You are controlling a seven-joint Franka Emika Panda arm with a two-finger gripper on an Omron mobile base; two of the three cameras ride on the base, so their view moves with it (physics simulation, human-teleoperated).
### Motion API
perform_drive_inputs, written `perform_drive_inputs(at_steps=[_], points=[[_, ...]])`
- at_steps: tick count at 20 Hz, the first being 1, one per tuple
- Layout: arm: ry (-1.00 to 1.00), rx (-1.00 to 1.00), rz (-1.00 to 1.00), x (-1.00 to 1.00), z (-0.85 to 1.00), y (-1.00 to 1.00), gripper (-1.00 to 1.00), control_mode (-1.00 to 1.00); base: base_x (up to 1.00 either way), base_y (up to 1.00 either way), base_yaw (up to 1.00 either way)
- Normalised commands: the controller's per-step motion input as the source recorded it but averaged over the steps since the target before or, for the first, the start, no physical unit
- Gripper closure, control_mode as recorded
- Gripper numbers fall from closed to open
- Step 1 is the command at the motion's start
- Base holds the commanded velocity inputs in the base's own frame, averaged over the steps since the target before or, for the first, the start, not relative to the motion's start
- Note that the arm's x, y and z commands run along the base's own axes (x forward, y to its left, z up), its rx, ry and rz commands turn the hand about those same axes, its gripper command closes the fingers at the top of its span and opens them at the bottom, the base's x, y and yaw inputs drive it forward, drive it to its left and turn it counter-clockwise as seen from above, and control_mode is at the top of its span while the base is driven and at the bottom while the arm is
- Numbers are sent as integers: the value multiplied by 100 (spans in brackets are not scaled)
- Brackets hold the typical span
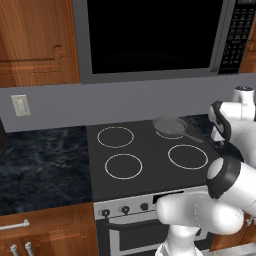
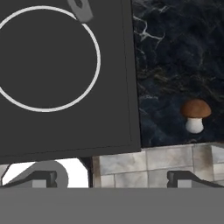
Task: Put the mushroom and lemon wedge in the pan. Then turn on the rear right burner and set the heat to medium.
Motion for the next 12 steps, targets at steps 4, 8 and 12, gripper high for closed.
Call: perform_drive_inputs(at_steps=[4, 8, 12], points=[[0, -1, -4, 5, -6, -23, -100, -100, 0, 0, 0], [0, 0, -2, 9, 0, -54, -100, -100, 0, 0, 0], [0, 0, 0, 0, 0, -37, -100, -100, 0, 0, 0]])
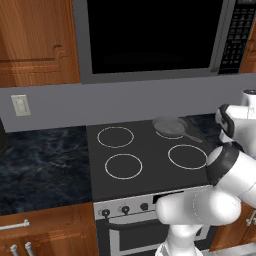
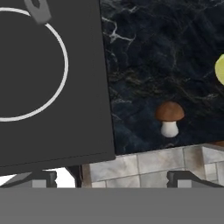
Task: Put the mushroom and lemon wedge in the pan. Then turn on the rear right burner and set the heat to medium.
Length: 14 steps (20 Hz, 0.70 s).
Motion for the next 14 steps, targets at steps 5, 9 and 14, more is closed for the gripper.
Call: perform_drive_inputs(at_steps=[5, 9, 14], points=[[0, 0, 0, 0, 0, -26, -100, -100, 0, 0, 0], [0, 1, 0, 0, 3, -17, -100, -100, 0, 0, 0], [1, 0, 0, 0, -14, -41, -100, -100, 0, 0, 0]])
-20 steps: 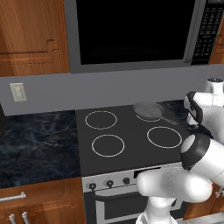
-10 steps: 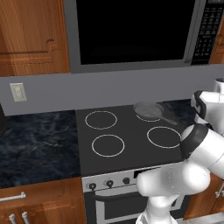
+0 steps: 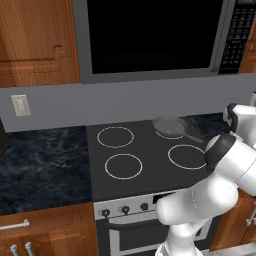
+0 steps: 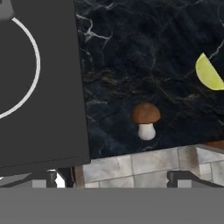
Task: Put the mushroom and lemon wedge in the pan. Then turn on the rear right burner and set the heat to medium.
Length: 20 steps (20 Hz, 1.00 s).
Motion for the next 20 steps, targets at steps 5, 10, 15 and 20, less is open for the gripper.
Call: perform_drive_inputs(at_steps=[5, 10, 15, 20], points=[[0, 0, 0, 0, -23, -58, -100, -100, 0, 0, 0], [0, 0, 0, 0, -14, -19, -100, -100, 0, 0, 0], [0, 0, 0, 0, -9, 0, -100, -100, 0, 0, 0], [-5, 0, 0, 9, -36, 0, -100, -100, 0, 0, 0]])
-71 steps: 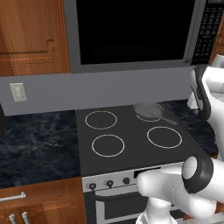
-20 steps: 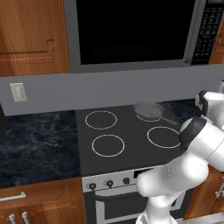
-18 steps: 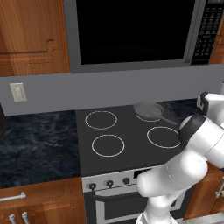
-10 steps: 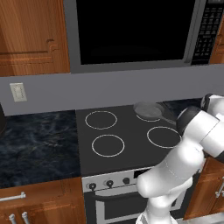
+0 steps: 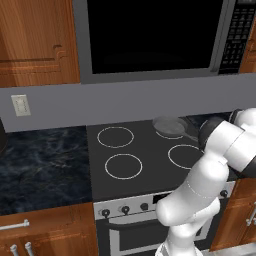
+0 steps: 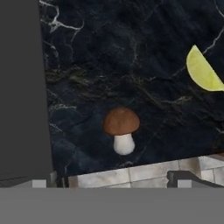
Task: Put the mushroom and lemon wedge in the pan. Then turn on the rear right burner and set the heat to medium.
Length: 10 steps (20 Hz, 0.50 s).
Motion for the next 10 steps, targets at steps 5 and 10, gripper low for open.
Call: perform_drive_inputs(at_steps=[5, 10], points=[[-6, 0, 0, 25, -44, 0, -100, -100, 0, 0, 0], [-7, 0, 0, 11, -23, 0, -100, -100, 0, 0, 0]])
